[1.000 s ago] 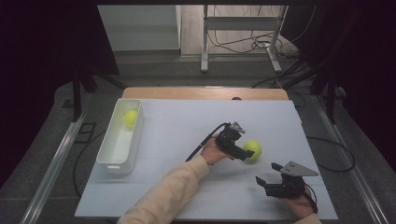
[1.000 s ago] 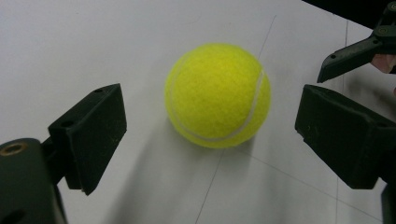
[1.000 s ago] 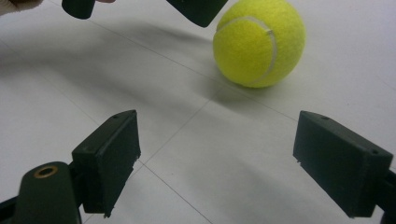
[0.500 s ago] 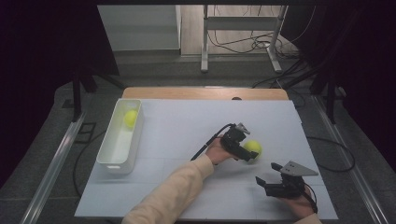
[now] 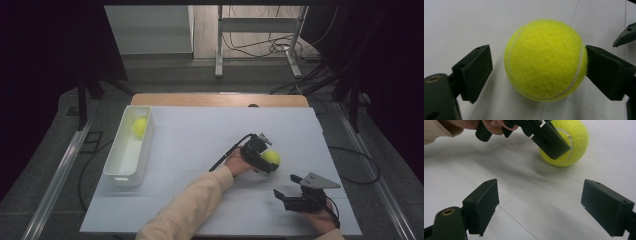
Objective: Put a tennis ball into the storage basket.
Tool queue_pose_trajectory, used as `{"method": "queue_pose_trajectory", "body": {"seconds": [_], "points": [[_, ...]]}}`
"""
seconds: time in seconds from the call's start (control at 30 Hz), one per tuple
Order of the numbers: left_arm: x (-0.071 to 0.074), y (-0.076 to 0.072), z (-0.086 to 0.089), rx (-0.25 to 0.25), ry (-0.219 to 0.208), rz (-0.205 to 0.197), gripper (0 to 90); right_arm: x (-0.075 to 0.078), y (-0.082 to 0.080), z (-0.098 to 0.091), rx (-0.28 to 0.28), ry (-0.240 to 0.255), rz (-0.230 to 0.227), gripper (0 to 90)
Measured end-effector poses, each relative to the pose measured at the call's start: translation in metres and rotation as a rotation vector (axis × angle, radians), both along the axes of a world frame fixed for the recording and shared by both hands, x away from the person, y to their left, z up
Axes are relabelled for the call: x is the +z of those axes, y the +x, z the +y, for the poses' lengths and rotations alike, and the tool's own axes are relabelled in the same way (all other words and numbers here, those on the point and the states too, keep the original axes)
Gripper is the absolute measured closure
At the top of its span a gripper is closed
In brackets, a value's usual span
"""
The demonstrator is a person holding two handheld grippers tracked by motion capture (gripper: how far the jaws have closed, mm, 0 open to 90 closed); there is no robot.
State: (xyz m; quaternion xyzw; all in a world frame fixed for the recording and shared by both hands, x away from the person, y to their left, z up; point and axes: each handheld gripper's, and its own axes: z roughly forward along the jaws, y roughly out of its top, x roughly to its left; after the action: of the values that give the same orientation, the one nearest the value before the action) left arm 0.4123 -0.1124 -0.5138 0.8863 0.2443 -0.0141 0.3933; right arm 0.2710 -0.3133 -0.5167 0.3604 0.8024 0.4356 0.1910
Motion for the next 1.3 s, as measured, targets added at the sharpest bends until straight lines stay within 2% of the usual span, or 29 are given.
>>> {"method": "queue_pose_trajectory", "body": {"seconds": [0.1,0.13,0.2,0.53,0.8,1.3], "points": [[-0.001,0.0,-0.001,-0.026,-0.009,0.004,19.1,0.0,0.0,0.0,0.0,0.003,0.0,15.0],[-0.001,-0.001,-0.001,-0.03,-0.013,0.001,23.2,0.0,0.0,0.0,0.0,0.001,0.001,15.1],[0.0,-0.002,-0.002,-0.025,-0.006,-0.005,25.1,0.0,0.0,0.0,0.0,0.002,0.0,15.0],[0.004,-0.003,0.0,-0.011,0.0,-0.021,25.7,0.0,0.0,0.0,-0.002,0.007,-0.002,15.1],[0.013,-0.007,0.01,0.002,-0.045,-0.024,25.7,0.001,0.0,-0.001,-0.001,0.007,-0.002,15.1],[0.023,-0.012,0.023,0.007,-0.051,-0.041,25.7,0.001,-0.001,-0.001,-0.001,0.005,-0.007,15.2]]}}
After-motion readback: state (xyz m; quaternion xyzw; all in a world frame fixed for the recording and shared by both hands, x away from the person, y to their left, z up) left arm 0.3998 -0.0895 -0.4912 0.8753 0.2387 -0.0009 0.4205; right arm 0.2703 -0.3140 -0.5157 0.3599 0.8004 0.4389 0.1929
